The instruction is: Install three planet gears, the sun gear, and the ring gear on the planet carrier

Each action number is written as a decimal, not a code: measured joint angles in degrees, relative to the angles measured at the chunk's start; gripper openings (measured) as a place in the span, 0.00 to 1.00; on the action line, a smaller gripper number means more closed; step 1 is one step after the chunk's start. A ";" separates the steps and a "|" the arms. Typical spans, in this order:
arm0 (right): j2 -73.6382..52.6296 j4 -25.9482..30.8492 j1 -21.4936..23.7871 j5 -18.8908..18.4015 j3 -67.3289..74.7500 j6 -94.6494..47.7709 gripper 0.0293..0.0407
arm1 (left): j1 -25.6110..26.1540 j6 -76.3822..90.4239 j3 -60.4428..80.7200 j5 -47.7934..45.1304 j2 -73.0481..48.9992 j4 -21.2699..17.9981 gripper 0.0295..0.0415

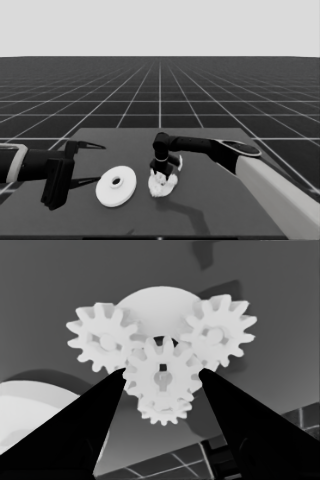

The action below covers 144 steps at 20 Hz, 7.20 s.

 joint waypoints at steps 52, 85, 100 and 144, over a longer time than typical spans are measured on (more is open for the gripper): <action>0.00 -0.01 0.00 0.00 0.00 29.01 0.80 | 0.00 0.00 0.00 0.00 0.00 0.00 0.75; -74.57 -23.96 -14.03 18.73 76.92 -89.97 0.81 | 2.44 -88.90 -43.56 53.45 38.39 -22.36 0.75; -74.57 -23.97 -14.04 18.73 76.92 -89.97 0.81 | 28.07 -86.04 -52.88 43.30 41.42 -0.73 0.44; -74.57 -23.97 -14.04 18.73 76.92 -89.98 0.81 | 23.32 -95.14 -74.97 48.30 76.06 -3.96 0.44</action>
